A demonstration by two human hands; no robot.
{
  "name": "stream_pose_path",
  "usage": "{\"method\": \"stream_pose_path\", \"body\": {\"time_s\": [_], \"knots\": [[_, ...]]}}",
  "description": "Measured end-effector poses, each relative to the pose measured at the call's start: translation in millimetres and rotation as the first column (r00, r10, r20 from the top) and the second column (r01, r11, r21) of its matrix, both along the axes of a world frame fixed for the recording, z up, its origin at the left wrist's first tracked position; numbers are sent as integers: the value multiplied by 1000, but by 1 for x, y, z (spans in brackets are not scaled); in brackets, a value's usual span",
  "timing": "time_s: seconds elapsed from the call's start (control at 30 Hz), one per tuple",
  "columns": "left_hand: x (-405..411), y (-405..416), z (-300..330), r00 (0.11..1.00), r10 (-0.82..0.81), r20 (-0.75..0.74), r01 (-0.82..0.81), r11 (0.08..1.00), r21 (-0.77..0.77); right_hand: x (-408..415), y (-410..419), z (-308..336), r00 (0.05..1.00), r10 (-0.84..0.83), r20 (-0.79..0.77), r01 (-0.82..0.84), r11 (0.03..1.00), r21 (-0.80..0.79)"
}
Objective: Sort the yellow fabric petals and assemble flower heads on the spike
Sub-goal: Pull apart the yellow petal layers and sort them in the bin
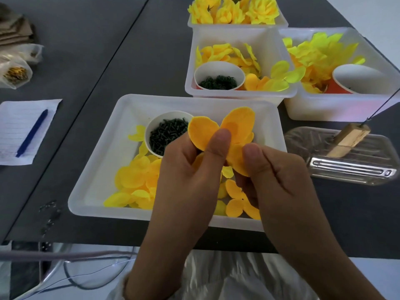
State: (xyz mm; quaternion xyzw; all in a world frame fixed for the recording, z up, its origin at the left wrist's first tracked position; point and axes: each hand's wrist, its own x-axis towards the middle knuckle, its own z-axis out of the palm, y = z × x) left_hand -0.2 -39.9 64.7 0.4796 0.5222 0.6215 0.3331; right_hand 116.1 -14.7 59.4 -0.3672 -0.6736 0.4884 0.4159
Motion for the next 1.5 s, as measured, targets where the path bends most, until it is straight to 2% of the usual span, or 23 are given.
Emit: {"method": "stream_pose_path", "body": {"time_s": [0.07, 0.1, 0.17, 0.27, 0.33, 0.4, 0.6, 0.7, 0.77, 0.83, 0.9, 0.97, 1.03, 1.07, 1.1, 1.13, 1.17, 1.2, 1.23, 1.3, 1.4, 1.47, 1.5], "knots": [[2, -5, 6, 969, 94, -226, -74, 992, 99, 2, 2, 2, 993, 74, -93, -87, 986, -143], [3, -5, 7, 950, 124, -286, -89, 987, 134, 2, 2, 3, 988, 81, -129, -103, 979, -178], [6, -2, 5, 953, 159, -259, -127, 983, 133, 1, 0, 4, 984, 59, -167, -88, 981, -170], [10, 7, -2, 981, 139, -136, -138, 990, 19, -2, -7, 3, 978, -42, -203, 26, 996, -80], [13, 9, -6, 983, 120, -143, -124, 992, -25, -2, -10, 1, 976, -91, -197, 83, 995, -48], [13, 11, -9, 983, 111, -148, -118, 992, -39, -1, -10, -4, 987, -100, -127, 99, 995, -12], [6, 10, -8, 986, 97, -137, -105, 993, -56, 9, 4, -6, 992, -13, 129, 3, 997, 80], [10, 5, -6, 984, 87, 156, -69, 991, -118, 9, 11, -5, 988, 14, 157, -31, 994, 103], [13, 0, -5, 936, 64, 345, -3, 984, -176, 7, 13, -5, 993, 44, 112, -53, 995, 79], [15, -2, -5, 888, 42, 458, 60, 977, -206, 4, 14, -5, 998, 65, 26, -66, 997, 30], [16, -1, -4, 795, 3, 607, 138, 973, -186, 2, 13, -3, 989, 83, -121, -92, 993, -68], [15, 1, -3, 649, -45, 760, 233, 962, -143, 3, 13, -2, 965, 93, -244, -133, 979, -156], [15, 2, -1, 539, -81, 838, 310, 945, -108, 4, 14, -1, 954, 112, -277, -170, 966, -195], [14, 3, 1, 532, -93, 842, 330, 938, -105, 6, 15, 1, 956, 118, -270, -179, 961, -211], [13, 2, 2, 585, -91, 806, 314, 942, -122, 8, 15, 2, 958, 134, -254, -190, 959, -212], [13, 0, 3, 706, -71, 704, 247, 957, -152, 9, 16, 4, 961, 150, -232, -196, 962, -191], [12, -1, 2, 849, -27, 528, 134, 977, -166, 11, 16, 8, 966, 161, -204, -195, 967, -161], [11, -1, 3, 946, 40, 322, 7, 990, -143, 12, 16, 11, 969, 170, -178, -193, 973, -125], [11, -1, 4, 984, 114, 134, -101, 990, -100, 12, 15, 14, 970, 183, -157, -197, 977, -81], [10, -2, 4, 964, 234, -130, -239, 971, -24, 11, 14, 17, 976, 191, -101, -188, 981, 37], [7, -5, 2, 890, 322, -323, -325, 945, 46, 7, 10, 18, 992, 122, 23, -124, 976, 178], [9, -11, 0, 809, 387, -443, -380, 919, 108, 4, 10, 14, 991, 77, 111, -96, 978, 185], [11, -14, 0, 762, 410, -501, -395, 907, 143, 2, 9, 12, 989, 66, 136, -85, 987, 138]]}}
